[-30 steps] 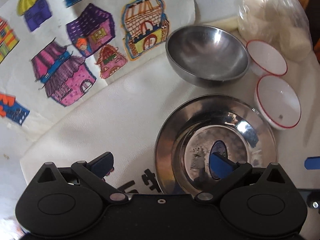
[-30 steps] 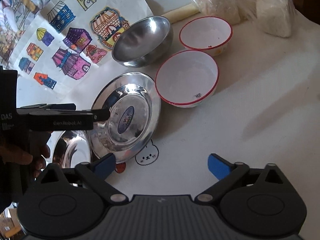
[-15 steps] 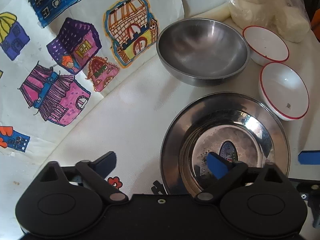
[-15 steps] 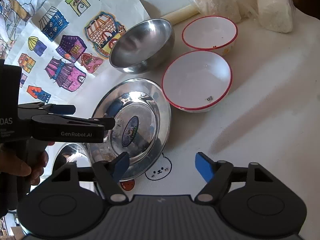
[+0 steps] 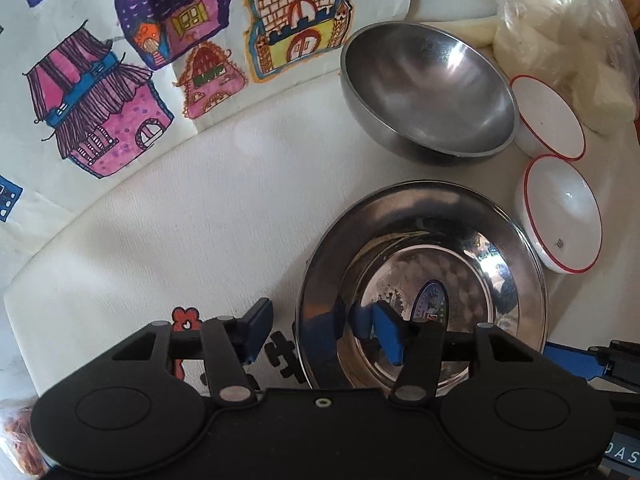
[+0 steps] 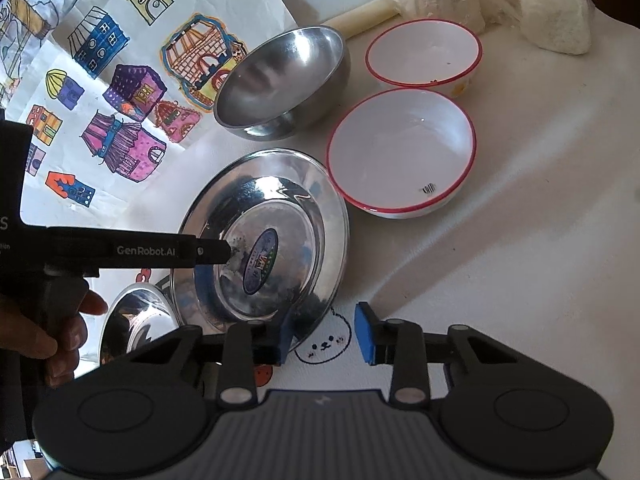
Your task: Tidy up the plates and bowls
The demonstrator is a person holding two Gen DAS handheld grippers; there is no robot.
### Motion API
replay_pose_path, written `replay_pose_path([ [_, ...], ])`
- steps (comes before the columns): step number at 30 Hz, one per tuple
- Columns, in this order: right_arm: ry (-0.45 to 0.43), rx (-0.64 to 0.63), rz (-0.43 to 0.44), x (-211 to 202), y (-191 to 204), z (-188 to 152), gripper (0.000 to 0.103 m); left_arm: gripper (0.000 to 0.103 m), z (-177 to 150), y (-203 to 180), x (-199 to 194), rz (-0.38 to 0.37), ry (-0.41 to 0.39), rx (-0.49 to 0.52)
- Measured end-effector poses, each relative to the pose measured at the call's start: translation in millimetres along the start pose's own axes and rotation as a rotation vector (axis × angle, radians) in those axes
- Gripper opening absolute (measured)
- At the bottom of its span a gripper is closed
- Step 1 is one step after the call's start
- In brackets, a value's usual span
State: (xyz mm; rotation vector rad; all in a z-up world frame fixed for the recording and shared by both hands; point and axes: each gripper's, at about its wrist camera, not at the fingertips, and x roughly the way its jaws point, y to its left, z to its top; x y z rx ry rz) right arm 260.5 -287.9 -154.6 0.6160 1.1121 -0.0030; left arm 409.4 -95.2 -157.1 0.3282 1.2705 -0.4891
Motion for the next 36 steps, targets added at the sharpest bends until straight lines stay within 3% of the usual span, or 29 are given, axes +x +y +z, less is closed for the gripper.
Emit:
replay_pose_path([
  [2,0.001,0.002,0.001,0.9,0.5,0.4,0.033,0.053,1.9,2.4,0.0,-0.008,0.002,-0.025],
  [4,0.001,0.002,0.001,1.2,1.4,0.4,0.029,0.04,3.3,6.7,-1.8,-0.04,0.002,-0.057],
  [7,0.001,0.0,0.006,2.0,4.0,-0.2,0.022,0.038,4.9,8.4,-2.8,-0.053,0.009,-0.081],
  [13,0.001,-0.002,0.0,2.3,5.7,0.7,0.022,0.027,2.6,12.1,-4.2,-0.058,0.009,-0.105],
  [36,0.035,0.018,-0.017,-35.9,-17.6,-27.2,0.02,0.024,-42.4,-22.4,-45.0,-0.156,-0.003,-0.138],
])
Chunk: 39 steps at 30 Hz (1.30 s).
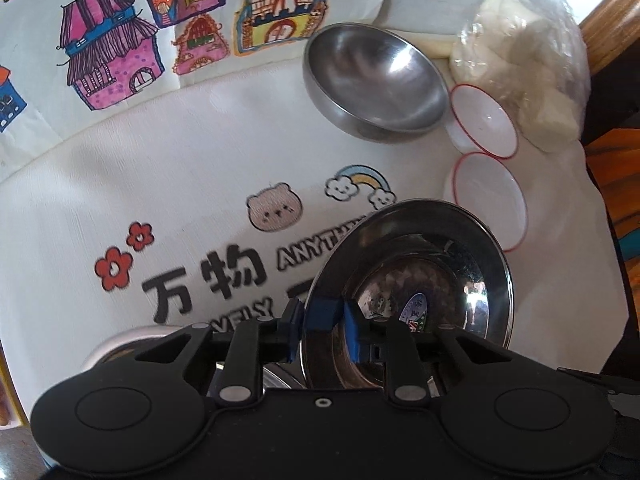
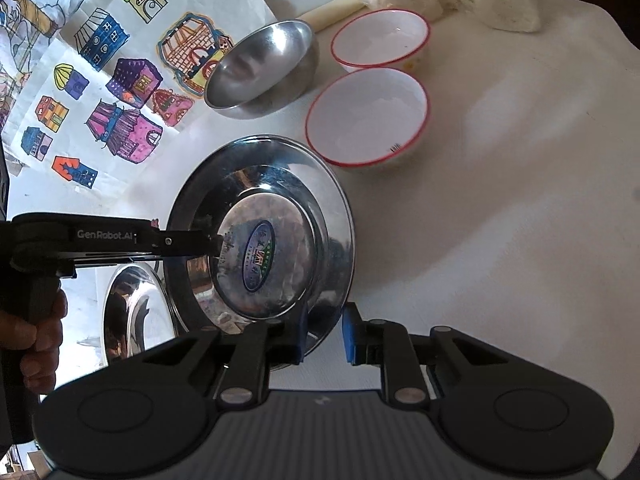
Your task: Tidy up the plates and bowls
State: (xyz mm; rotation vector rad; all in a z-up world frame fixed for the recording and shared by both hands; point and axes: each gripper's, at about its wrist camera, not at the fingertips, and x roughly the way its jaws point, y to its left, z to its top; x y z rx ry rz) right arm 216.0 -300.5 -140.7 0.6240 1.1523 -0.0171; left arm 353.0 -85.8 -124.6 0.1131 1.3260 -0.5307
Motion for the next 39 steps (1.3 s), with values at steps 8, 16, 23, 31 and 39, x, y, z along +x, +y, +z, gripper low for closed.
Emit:
replay_pose_path([
  [8,-0.018,-0.009,-0.002,-29.6,-0.6,-13.8,0.021,0.023,-17.1,-9.1,-15.2,-0.049,-0.063,-0.043],
  [16,-0.028,-0.04,-0.024,-39.0,3.6,-16.7,0.021,0.023,-36.2,-6.9,-23.2,-0.052,-0.08,-0.084],
  [23,-0.028,-0.09,-0.028,-43.6,10.7,-16.5,0.022,0.023,-60.9,0.4,-43.3,-0.05,-0.146,-0.142],
  [31,0.008,-0.223,0.029,-37.9,43.8,-16.9,0.022,0.023,-87.6,37.1,-67.1,0.008,-0.179,-0.241],
  [39,0.06,-0.347,0.097,-18.4,86.8,-25.4,0.022,0.023,-112.1,75.0,-83.4,0.076,-0.202,-0.34],
])
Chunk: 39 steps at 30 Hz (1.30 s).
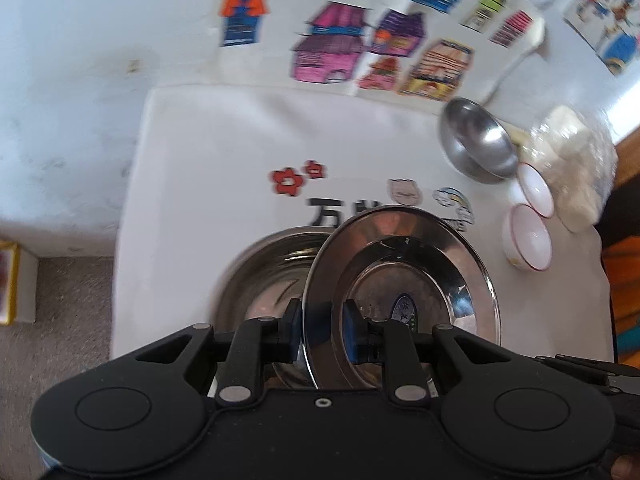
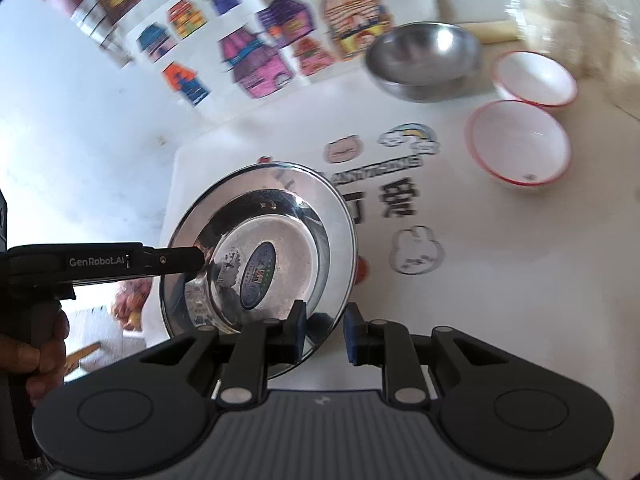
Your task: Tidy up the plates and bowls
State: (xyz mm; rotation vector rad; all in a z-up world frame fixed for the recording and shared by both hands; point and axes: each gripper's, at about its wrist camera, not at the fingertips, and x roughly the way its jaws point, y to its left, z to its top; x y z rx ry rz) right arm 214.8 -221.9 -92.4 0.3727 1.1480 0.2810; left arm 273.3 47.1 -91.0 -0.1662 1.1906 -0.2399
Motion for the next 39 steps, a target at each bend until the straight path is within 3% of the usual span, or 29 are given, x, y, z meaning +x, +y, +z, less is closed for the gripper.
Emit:
replay_pose_path([
  [16,0.093,-0.107,0.038,37.0,34.3,5.6,0.023,0.023,-16.1,35.1,-1.1,0.075,0.009,-0.077],
  [39,0.115,-0.146,0.001,48.0,43.2,8.7,0.023,0.024,-17.8,26.7,11.3,0.144,-0.016,0.013],
])
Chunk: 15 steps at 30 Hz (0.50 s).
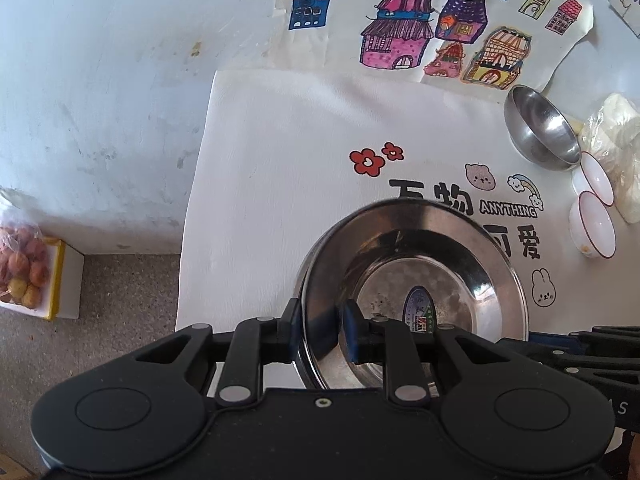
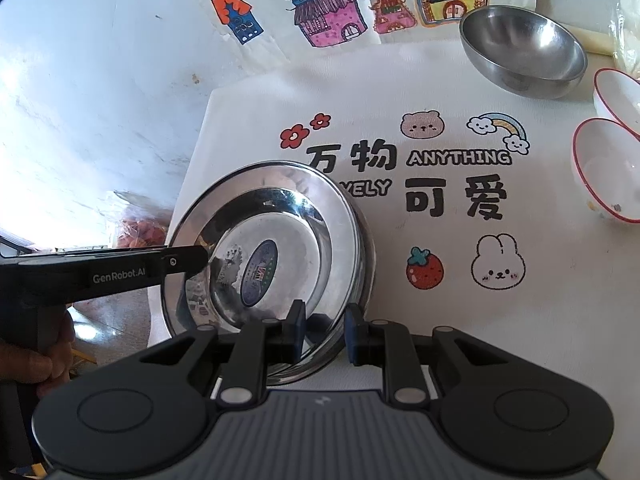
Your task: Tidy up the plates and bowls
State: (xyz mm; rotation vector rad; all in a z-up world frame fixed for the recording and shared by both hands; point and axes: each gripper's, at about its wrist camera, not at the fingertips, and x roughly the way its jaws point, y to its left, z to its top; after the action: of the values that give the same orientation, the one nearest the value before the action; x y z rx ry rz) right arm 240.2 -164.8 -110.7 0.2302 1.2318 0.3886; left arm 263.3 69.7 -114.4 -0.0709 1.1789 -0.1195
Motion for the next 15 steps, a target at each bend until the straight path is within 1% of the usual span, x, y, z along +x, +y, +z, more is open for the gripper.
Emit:
replay_pose_path([
  [4,0.0,-0.002,-0.014,0.5,0.0,0.4,0.023,0.024,0.1,-2.9,1.1,-0.015,0.006,0.006],
  [8,-0.007,-0.001,-0.017,-0.6,0.1,0.4,0.023,0.023,-1.3,-9.3,2.9,-0.017,0.014,0.02],
  [12,-0.012,0.006,-0.014,-2.4,-1.8,0.3,0.023,0.025,1.1,-12.9,0.0,-0.009,0.003,0.033],
  [15,-0.027,0.014,-0.018,-5.8,-4.1,-0.2,0.028,0.038,4.7,-16.2,-3.7,-0.004,-0.012,0.034],
])
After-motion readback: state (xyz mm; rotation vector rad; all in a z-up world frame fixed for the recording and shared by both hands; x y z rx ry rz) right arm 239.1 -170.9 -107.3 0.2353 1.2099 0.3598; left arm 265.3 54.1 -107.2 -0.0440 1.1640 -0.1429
